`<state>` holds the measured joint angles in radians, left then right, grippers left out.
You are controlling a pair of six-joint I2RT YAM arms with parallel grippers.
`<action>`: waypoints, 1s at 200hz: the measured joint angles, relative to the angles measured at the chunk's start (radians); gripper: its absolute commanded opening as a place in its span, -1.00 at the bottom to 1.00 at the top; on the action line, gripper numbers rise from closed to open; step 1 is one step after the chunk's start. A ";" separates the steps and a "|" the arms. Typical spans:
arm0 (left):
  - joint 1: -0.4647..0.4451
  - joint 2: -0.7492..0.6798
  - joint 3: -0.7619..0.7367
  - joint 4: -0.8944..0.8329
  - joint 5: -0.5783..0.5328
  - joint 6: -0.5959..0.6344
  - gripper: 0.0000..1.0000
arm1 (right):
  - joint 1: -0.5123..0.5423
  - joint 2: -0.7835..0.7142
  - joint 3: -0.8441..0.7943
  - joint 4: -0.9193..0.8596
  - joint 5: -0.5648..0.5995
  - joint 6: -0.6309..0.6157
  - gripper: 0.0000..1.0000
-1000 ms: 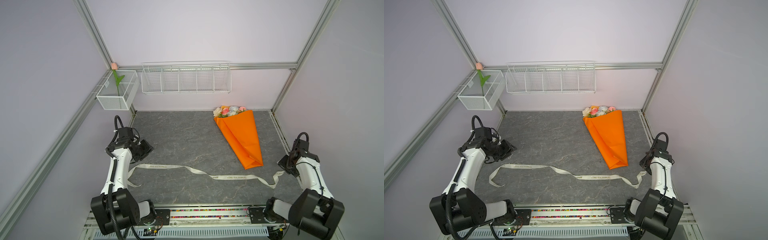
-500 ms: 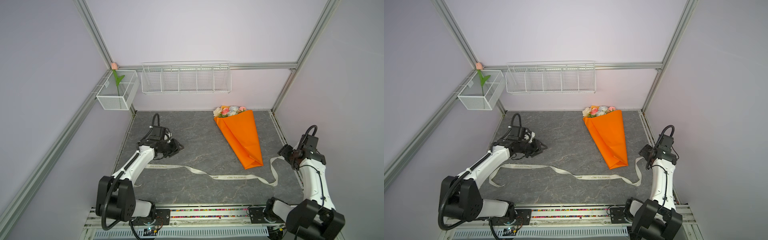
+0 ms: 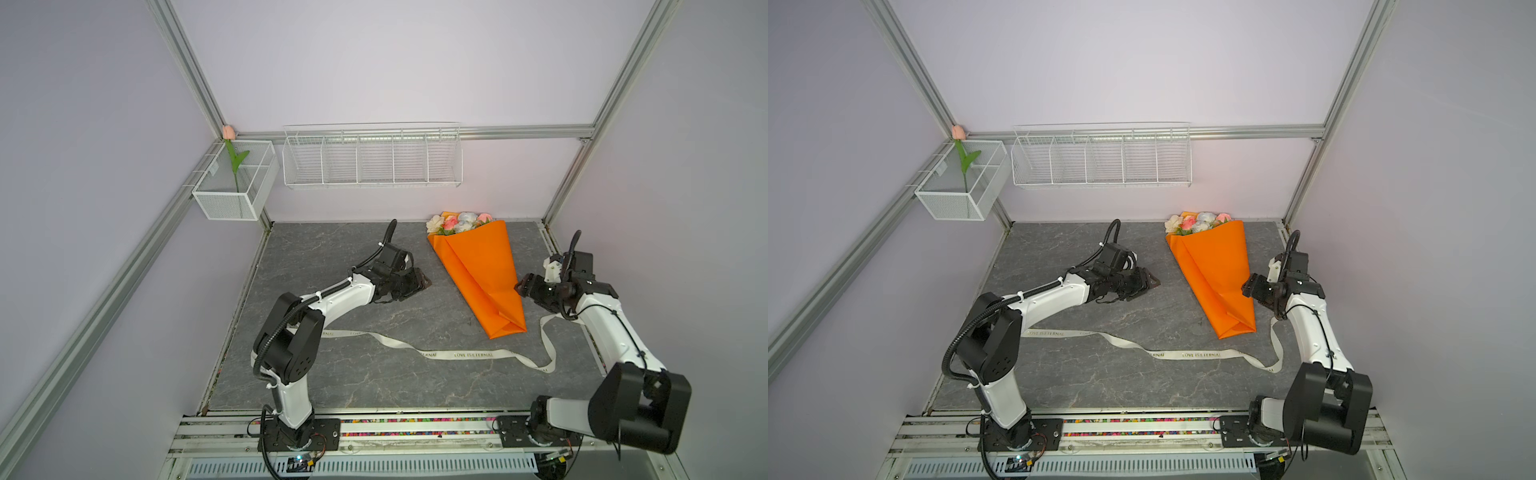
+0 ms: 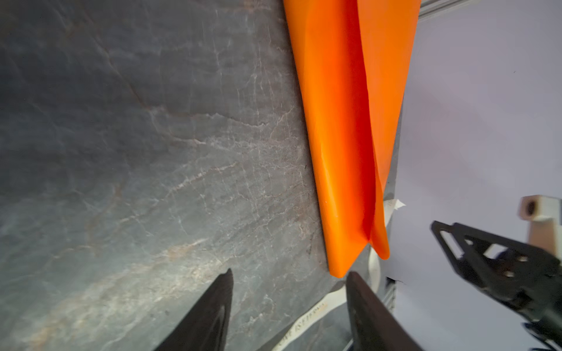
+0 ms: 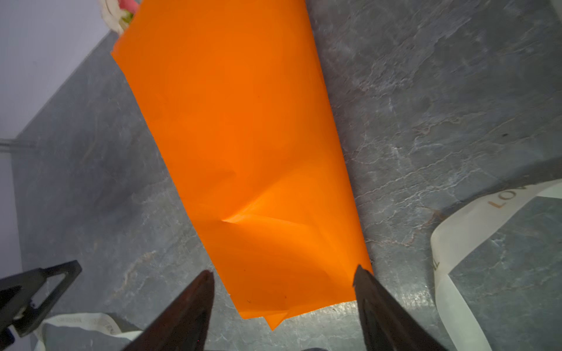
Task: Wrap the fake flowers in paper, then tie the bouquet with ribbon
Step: 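Release the ribbon and move both grippers to the cone's middle, then grip the orange cone's sides with both grippers from either side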
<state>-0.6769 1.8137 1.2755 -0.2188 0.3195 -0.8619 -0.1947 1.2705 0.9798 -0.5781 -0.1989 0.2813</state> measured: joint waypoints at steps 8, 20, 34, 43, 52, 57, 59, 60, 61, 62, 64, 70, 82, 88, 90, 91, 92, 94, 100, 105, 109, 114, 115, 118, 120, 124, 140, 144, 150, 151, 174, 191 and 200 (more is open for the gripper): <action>0.006 -0.013 -0.016 0.029 -0.028 0.006 0.98 | 0.001 -0.038 -0.006 0.028 0.037 0.005 0.79; 0.029 -0.030 -0.056 0.083 -0.040 0.000 0.99 | -0.001 -0.080 -0.014 0.061 0.077 0.017 0.79; 0.072 -0.037 -0.108 0.151 -0.040 -0.025 0.98 | -0.011 -0.087 -0.013 0.089 0.087 0.016 0.79; 0.099 -0.027 -0.125 0.178 -0.033 -0.042 0.99 | -0.020 -0.063 -0.002 0.090 0.085 0.015 0.80; 0.120 -0.006 -0.126 0.202 -0.027 -0.061 0.97 | -0.032 -0.015 0.018 0.089 0.069 0.013 0.95; 0.125 0.006 -0.125 0.224 -0.024 -0.072 0.88 | -0.040 0.012 0.029 0.088 0.059 0.016 0.96; 0.126 0.011 -0.125 0.234 -0.023 -0.076 0.85 | -0.044 0.026 0.035 0.087 0.047 0.014 0.93; 0.126 0.012 -0.125 0.237 -0.023 -0.078 0.83 | -0.046 0.031 0.037 0.087 0.044 0.012 0.92; 0.126 0.014 -0.124 0.239 -0.022 -0.078 0.81 | -0.049 0.039 0.041 0.086 0.042 0.008 0.92; 0.126 0.018 -0.123 0.245 -0.020 -0.082 0.80 | -0.050 0.044 0.043 0.087 0.040 0.009 0.92; 0.126 0.023 -0.122 0.251 -0.016 -0.090 0.77 | -0.055 0.061 0.048 0.089 0.027 0.013 0.92; 0.121 0.044 -0.112 0.272 -0.004 -0.103 0.71 | -0.068 0.094 0.060 0.092 0.002 0.015 0.93; 0.101 0.097 -0.067 0.293 0.024 -0.115 0.66 | -0.097 0.166 0.071 0.106 -0.062 0.024 0.90; 0.087 0.134 -0.027 0.298 0.043 -0.124 0.66 | -0.108 0.196 0.071 0.114 -0.093 0.031 0.88; 0.082 0.150 -0.011 0.300 0.050 -0.128 0.66 | -0.112 0.209 0.071 0.116 -0.102 0.032 0.88; 0.081 0.155 -0.006 0.301 0.051 -0.129 0.66 | -0.113 0.213 0.071 0.117 -0.106 0.033 0.88; 0.079 0.163 0.005 0.301 0.056 -0.131 0.66 | -0.115 0.219 0.072 0.117 -0.112 0.034 0.88; 0.075 0.171 0.016 0.301 0.060 -0.132 0.66 | -0.117 0.226 0.072 0.117 -0.117 0.039 0.88; 0.061 0.210 0.061 0.310 0.077 -0.139 0.69 | -0.125 0.260 0.074 0.120 -0.140 0.045 0.85; 0.048 0.243 0.098 0.318 0.090 -0.145 0.71 | -0.127 0.285 0.077 0.122 -0.156 0.048 0.81; 0.040 0.261 0.121 0.320 0.097 -0.149 0.72 | -0.129 0.307 0.080 0.125 -0.171 0.053 0.81; 0.031 0.285 0.150 0.323 0.107 -0.156 0.72 | -0.129 0.332 0.087 0.127 -0.188 0.059 0.80; 0.029 0.288 0.154 0.323 0.108 -0.157 0.72 | -0.129 0.336 0.087 0.127 -0.190 0.060 0.80; 0.024 0.304 0.172 0.324 0.115 -0.160 0.73 | -0.128 0.351 0.092 0.129 -0.198 0.060 0.80; 0.020 0.312 0.182 0.325 0.119 -0.163 0.74 | -0.128 0.360 0.095 0.130 -0.204 0.061 0.80; 0.013 0.329 0.202 0.325 0.127 -0.171 0.75 | -0.128 0.378 0.100 0.132 -0.212 0.062 0.78; -0.008 0.385 0.270 0.326 0.153 -0.204 0.80 | -0.122 0.437 0.127 0.137 -0.243 0.067 0.79; -0.011 0.395 0.282 0.325 0.156 -0.210 0.80 | -0.120 0.449 0.134 0.139 -0.245 0.066 0.79; -0.015 0.412 0.301 0.325 0.160 -0.222 0.81 | -0.116 0.465 0.146 0.139 -0.249 0.066 0.79; -0.015 0.414 0.303 0.325 0.161 -0.223 0.81 | -0.116 0.467 0.148 0.138 -0.251 0.065 0.79; -0.018 0.459 0.354 0.310 0.165 -0.256 0.82 | -0.097 0.536 0.222 0.130 -0.261 0.054 0.81; -0.021 0.503 0.417 0.292 0.171 -0.272 0.83 | -0.084 0.590 0.273 0.127 -0.260 0.040 0.84; -0.024 0.525 0.449 0.281 0.172 -0.282 0.83 | -0.078 0.613 0.292 0.126 -0.256 0.034 0.86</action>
<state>-0.7013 2.3383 1.7241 0.0624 0.4919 -1.1439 -0.2729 1.8839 1.2716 -0.4522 -0.4545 0.3157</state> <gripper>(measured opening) 0.915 0.920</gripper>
